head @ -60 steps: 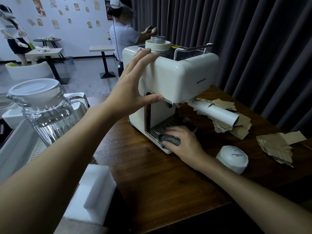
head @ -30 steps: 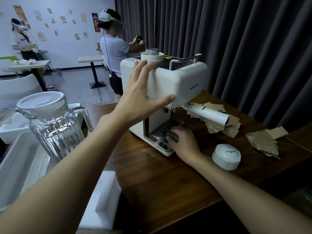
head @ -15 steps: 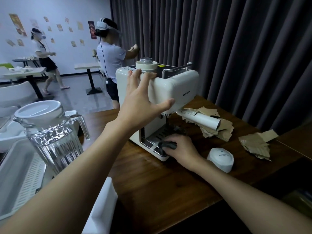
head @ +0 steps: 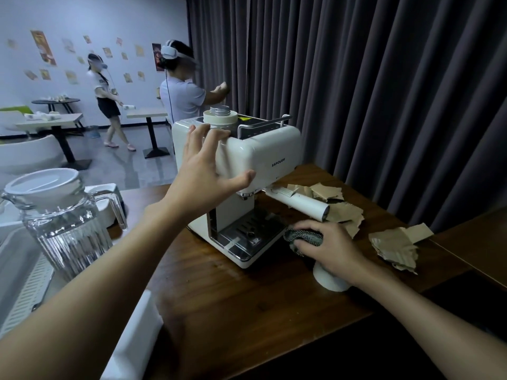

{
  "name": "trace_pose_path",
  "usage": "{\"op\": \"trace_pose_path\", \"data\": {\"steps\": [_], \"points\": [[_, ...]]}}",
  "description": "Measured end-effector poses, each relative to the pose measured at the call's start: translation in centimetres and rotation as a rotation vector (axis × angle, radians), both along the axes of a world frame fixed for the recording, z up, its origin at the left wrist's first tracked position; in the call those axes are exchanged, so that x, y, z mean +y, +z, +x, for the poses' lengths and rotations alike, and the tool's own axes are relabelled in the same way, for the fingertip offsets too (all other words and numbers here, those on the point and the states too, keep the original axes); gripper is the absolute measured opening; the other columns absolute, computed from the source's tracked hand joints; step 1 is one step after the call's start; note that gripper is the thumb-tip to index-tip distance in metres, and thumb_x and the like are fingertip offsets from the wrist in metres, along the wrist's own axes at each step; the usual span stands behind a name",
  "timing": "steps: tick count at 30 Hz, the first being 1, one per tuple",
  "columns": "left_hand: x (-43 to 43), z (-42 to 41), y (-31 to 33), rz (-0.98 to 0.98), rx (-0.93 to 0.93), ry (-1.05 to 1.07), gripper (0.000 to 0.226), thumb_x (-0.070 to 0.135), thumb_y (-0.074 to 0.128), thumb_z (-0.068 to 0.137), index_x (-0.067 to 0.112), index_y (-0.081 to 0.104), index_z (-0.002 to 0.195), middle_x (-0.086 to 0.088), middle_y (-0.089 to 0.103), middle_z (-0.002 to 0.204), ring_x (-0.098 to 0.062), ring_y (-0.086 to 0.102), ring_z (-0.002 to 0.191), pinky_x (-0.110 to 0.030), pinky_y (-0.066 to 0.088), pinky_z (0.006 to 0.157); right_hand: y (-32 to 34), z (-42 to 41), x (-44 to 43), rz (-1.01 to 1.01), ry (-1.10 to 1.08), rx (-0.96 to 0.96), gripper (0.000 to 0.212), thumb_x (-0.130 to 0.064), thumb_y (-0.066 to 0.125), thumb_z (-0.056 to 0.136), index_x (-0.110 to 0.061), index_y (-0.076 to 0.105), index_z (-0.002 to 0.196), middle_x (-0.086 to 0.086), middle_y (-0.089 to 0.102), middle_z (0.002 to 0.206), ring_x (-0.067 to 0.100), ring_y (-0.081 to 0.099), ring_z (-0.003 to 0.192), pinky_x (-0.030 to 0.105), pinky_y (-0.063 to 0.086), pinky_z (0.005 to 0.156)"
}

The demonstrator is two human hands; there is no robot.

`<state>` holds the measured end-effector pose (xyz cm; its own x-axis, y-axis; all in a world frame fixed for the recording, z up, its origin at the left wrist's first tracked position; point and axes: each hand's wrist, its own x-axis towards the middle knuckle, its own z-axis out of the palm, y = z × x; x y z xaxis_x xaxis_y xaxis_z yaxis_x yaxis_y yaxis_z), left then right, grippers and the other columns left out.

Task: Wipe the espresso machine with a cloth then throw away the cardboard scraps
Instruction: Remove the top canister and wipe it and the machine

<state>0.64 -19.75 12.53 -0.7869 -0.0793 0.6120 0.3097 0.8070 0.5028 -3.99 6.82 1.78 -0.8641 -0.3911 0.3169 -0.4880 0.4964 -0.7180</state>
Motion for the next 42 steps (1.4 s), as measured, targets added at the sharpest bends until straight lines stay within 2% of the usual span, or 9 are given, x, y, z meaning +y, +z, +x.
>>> {"op": "trace_pose_path", "data": {"steps": [5,11,17,20,24,27,32,38,42], "points": [[1.3,0.1,0.7,-0.022,-0.01,0.041,0.074,0.06,0.063,0.067,0.024,0.038,0.127,0.001,0.031,0.141,-0.033,0.025,0.143,-0.056,0.033,0.114,2.6,-1.3,3.5,-0.165,-0.078,0.004,0.028,-0.008,0.075,0.082,-0.016,0.07,0.109,0.0,0.07,0.103,0.012,0.067,0.094,0.021,0.054,0.072],[2.2,-0.1,0.6,0.003,0.003,0.073,0.061,0.056,0.06,0.065,0.034,0.033,0.115,0.002,0.033,0.131,-0.039,0.023,0.142,-0.058,0.03,0.114,8.6,-0.9,3.1,-0.299,0.016,0.208,0.021,-0.015,0.074,0.085,-0.027,0.07,0.102,-0.013,0.071,0.093,-0.001,0.067,0.085,0.012,0.051,0.068],[2.6,0.1,0.6,0.014,0.009,0.091,0.063,0.054,0.059,0.066,0.029,0.035,0.118,0.001,0.033,0.132,-0.039,0.025,0.14,-0.058,0.032,0.112,9.4,-0.4,0.4,0.041,0.159,0.25,0.03,-0.024,0.077,0.082,-0.02,0.072,0.111,-0.009,0.068,0.107,0.001,0.063,0.096,0.017,0.051,0.086],[2.8,0.3,0.7,0.023,-0.007,0.096,0.068,0.054,0.058,0.065,0.025,0.036,0.124,-0.002,0.033,0.139,-0.039,0.023,0.143,-0.058,0.031,0.113,9.5,-0.3,0.7,0.087,0.166,0.311,0.029,-0.024,0.078,0.081,-0.017,0.074,0.109,-0.007,0.068,0.11,0.003,0.061,0.101,0.019,0.047,0.091],[2.9,0.4,0.8,0.015,-0.019,0.105,0.073,0.055,0.056,0.065,0.022,0.036,0.127,-0.006,0.032,0.143,-0.039,0.02,0.144,-0.058,0.029,0.114,9.9,-0.4,2.3,0.13,0.147,0.264,0.022,-0.028,0.078,0.08,-0.027,0.074,0.101,-0.012,0.069,0.102,0.001,0.064,0.093,0.02,0.054,0.08],[2.8,0.3,0.7,-0.006,-0.032,0.127,0.075,0.057,0.055,0.065,0.023,0.035,0.128,-0.006,0.031,0.145,-0.039,0.02,0.145,-0.059,0.03,0.113,10.8,-0.8,2.7,0.021,0.098,0.223,0.02,-0.03,0.078,0.079,-0.033,0.07,0.098,-0.013,0.07,0.09,0.002,0.067,0.082,0.018,0.056,0.066],[2.7,0.2,0.5,-0.011,-0.015,0.147,0.079,0.06,0.053,0.064,0.021,0.035,0.13,-0.006,0.029,0.15,-0.035,0.015,0.149,-0.058,0.029,0.115,12.0,-3.7,-0.1,-0.082,-0.158,0.281,0.043,-0.034,0.083,0.075,-0.019,0.061,0.109,-0.005,0.065,0.099,0.014,0.061,0.091,0.03,0.051,0.075],[2.3,0.0,0.2,-0.022,-0.006,0.127,0.076,0.062,0.054,0.065,0.025,0.036,0.129,-0.004,0.026,0.155,-0.028,0.008,0.152,-0.054,0.024,0.119,11.8,-5.5,-3.1,-0.105,-0.224,0.181,0.038,-0.03,0.082,0.077,-0.012,0.066,0.106,0.004,0.069,0.1,0.021,0.064,0.095,0.035,0.054,0.08],[2.2,-0.1,0.1,-0.029,-0.01,0.135,0.078,0.063,0.052,0.066,0.024,0.036,0.131,-0.003,0.023,0.156,-0.028,0.005,0.152,-0.053,0.024,0.119,11.1,-3.7,-4.4,-0.102,-0.148,0.196,0.024,-0.024,0.084,0.074,-0.014,0.07,0.092,0.001,0.071,0.093,0.014,0.066,0.086,0.024,0.053,0.07]]}}
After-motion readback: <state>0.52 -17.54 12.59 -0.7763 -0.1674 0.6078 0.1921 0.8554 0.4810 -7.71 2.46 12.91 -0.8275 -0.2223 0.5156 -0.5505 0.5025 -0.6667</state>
